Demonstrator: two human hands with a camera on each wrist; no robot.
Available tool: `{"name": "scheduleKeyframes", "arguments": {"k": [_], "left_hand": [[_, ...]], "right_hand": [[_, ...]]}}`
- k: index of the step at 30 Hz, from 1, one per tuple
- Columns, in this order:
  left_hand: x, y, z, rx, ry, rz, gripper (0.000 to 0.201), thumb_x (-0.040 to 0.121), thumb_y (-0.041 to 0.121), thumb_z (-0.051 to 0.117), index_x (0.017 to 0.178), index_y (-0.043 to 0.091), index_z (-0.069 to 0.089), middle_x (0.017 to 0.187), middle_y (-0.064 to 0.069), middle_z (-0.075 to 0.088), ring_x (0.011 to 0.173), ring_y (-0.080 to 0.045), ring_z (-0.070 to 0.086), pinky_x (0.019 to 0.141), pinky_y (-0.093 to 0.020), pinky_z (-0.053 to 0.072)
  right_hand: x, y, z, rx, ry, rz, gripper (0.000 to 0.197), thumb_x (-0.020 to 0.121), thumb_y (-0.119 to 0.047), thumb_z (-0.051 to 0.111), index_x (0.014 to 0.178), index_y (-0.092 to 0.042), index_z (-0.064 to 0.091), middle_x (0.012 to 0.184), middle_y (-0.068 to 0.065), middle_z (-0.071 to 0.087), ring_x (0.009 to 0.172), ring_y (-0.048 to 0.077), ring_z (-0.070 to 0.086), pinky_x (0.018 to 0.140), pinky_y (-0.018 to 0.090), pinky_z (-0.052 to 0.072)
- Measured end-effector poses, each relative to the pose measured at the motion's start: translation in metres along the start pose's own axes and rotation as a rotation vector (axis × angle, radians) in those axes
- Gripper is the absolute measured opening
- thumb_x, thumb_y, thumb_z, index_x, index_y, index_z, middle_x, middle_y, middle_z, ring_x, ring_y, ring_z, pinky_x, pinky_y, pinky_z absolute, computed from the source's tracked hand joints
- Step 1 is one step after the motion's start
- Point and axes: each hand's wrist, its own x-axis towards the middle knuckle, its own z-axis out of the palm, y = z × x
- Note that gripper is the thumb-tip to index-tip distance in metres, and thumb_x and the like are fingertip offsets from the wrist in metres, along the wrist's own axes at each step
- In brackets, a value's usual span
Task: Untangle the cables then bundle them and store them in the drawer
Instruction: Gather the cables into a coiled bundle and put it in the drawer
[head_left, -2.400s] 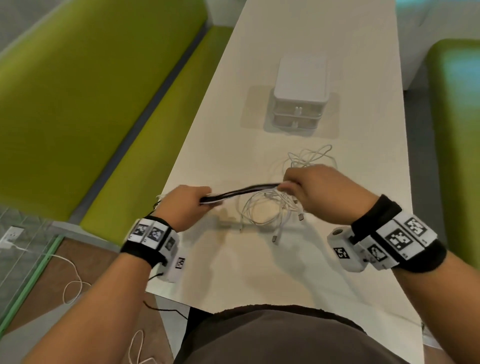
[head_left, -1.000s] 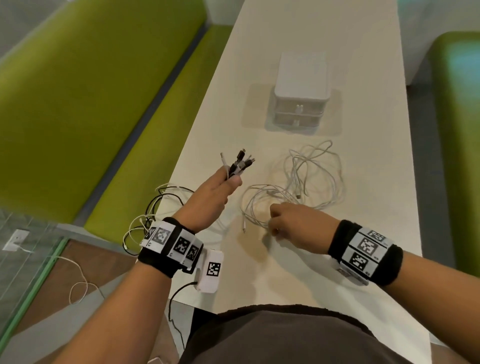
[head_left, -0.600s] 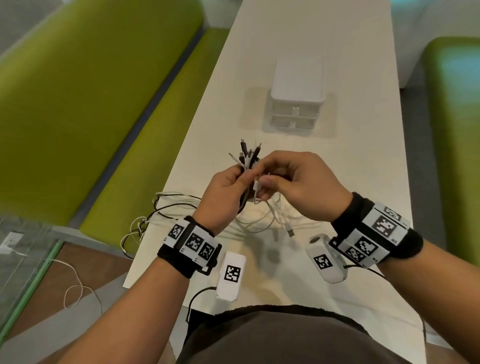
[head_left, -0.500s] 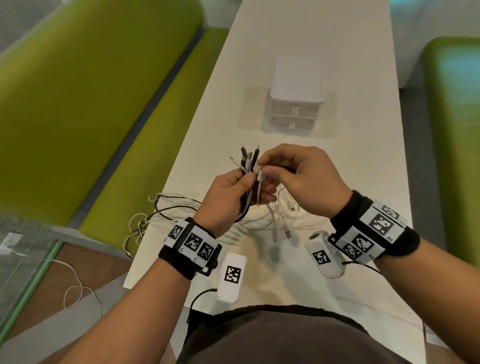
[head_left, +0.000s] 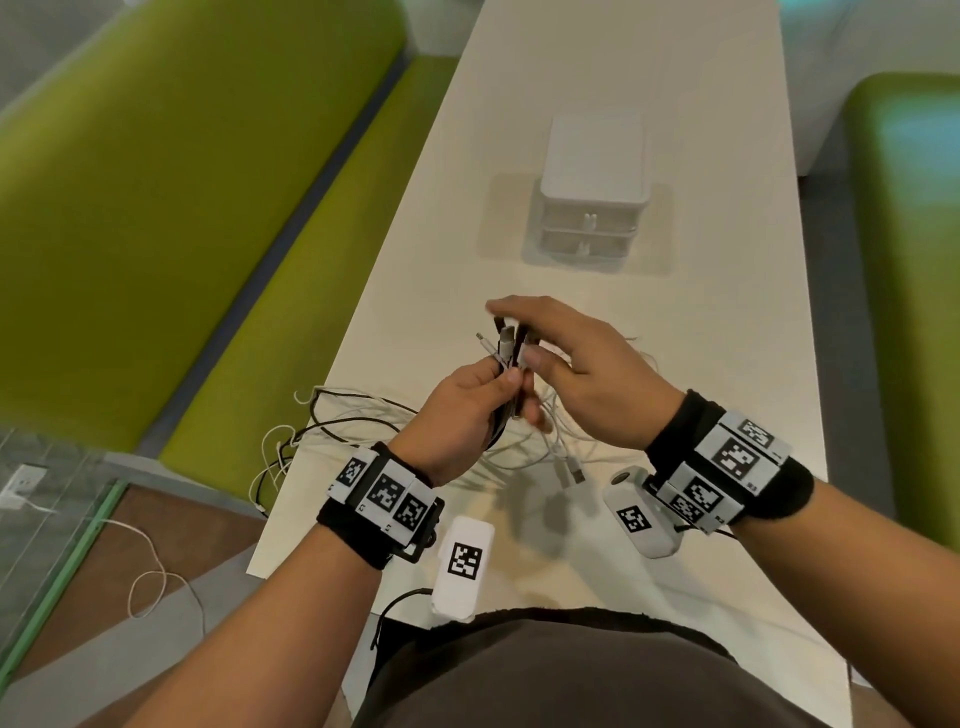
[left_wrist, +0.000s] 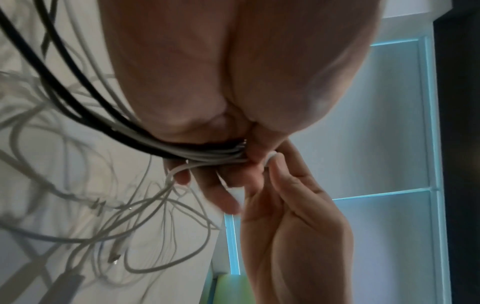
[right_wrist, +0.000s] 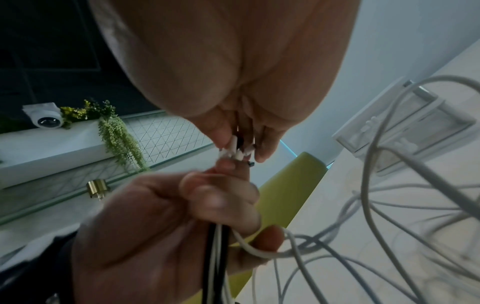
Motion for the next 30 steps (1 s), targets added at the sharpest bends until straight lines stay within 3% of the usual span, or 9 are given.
{"name": "scheduleKeyframes", "arguments": {"k": [3,6,9,12,16,19,21,26,30], "left_hand": [[0.0,0.002,0.001,0.031,0.035,-0.016,0.017,0.107,0.01,0.039,0.098,0.007,0.053,0.074,0.002,0.046,0.065,-0.011,0.04,0.065,-0.024,0.042],[0.001,0.011,-0.002,0.091,0.059,0.114,0.02,0.109,0.014,0.038,0.104,0.009,0.058,0.067,0.01,0.054,0.06,-0.005,0.045,0.068,-0.023,0.049],[0.001,0.024,-0.006,-0.051,0.118,0.17,0.026,0.11,0.013,0.033,0.093,0.006,0.051,0.062,0.003,0.049,0.057,-0.013,0.046,0.062,-0.023,0.047],[0.001,0.026,-0.013,-0.013,0.111,0.188,0.027,0.108,0.022,0.036,0.087,0.007,0.046,0.065,-0.008,0.044,0.06,-0.026,0.051,0.064,-0.031,0.05],[0.003,0.027,-0.016,0.141,0.209,0.222,0.029,0.107,0.024,0.039,0.082,0.011,0.042,0.06,0.0,0.034,0.049,-0.016,0.035,0.051,-0.029,0.038],[0.002,0.042,-0.023,0.063,0.326,0.288,0.03,0.109,0.021,0.039,0.079,0.015,0.039,0.057,0.006,0.032,0.047,-0.011,0.025,0.046,-0.03,0.019],[-0.001,0.055,-0.035,0.084,0.356,0.312,0.028,0.103,0.025,0.044,0.077,0.018,0.04,0.057,0.008,0.032,0.047,-0.01,0.023,0.047,-0.029,0.015],[-0.005,0.046,-0.05,1.273,0.232,0.241,0.019,0.105,0.032,0.041,0.093,0.019,0.048,0.075,0.001,0.054,0.067,-0.022,0.05,0.058,-0.04,0.031],[-0.004,0.02,-0.039,1.44,-0.029,0.193,0.022,0.101,0.039,0.047,0.103,0.017,0.048,0.086,0.001,0.061,0.078,-0.025,0.059,0.07,-0.043,0.045]], "right_hand": [[0.001,-0.001,0.002,0.036,0.052,-0.01,0.049,0.102,-0.005,0.052,0.147,-0.023,0.05,0.145,-0.008,0.055,0.129,0.002,0.055,0.11,0.024,0.044],[0.001,0.0,0.012,0.446,0.102,0.153,0.056,0.1,-0.014,0.058,0.15,-0.026,0.039,0.14,-0.001,0.055,0.115,0.016,0.067,0.099,0.034,0.055],[-0.004,0.009,0.024,0.76,-0.04,0.285,0.048,0.09,-0.008,0.059,0.138,-0.004,0.05,0.113,0.007,0.068,0.098,0.02,0.068,0.092,0.037,0.055],[-0.009,0.011,0.026,0.299,-0.101,0.205,0.025,0.095,-0.011,0.065,0.119,-0.015,0.065,0.089,-0.016,0.069,0.083,0.005,0.064,0.085,0.024,0.052],[-0.007,0.014,0.025,-0.152,-0.172,0.128,0.018,0.093,-0.042,0.07,0.095,-0.024,0.069,0.065,-0.012,0.064,0.061,0.004,0.058,0.082,0.027,0.042],[-0.006,0.03,0.023,-0.573,-0.233,0.117,0.027,0.096,-0.047,0.062,0.081,-0.025,0.065,0.071,-0.01,0.064,0.066,0.003,0.052,0.097,0.04,0.031],[-0.007,0.038,0.013,-0.507,-0.203,0.15,0.02,0.1,-0.041,0.057,0.092,-0.029,0.071,0.089,-0.01,0.071,0.082,0.006,0.058,0.1,0.042,0.027],[-0.006,0.034,-0.001,-0.307,-0.041,0.119,0.019,0.096,-0.043,0.066,0.087,-0.028,0.072,0.063,-0.016,0.062,0.065,0.005,0.056,0.103,0.039,0.03],[-0.005,0.027,0.001,-0.283,0.054,0.054,0.028,0.091,-0.056,0.065,0.08,-0.032,0.074,0.057,-0.03,0.056,0.064,0.001,0.056,0.09,0.034,0.034]]}}
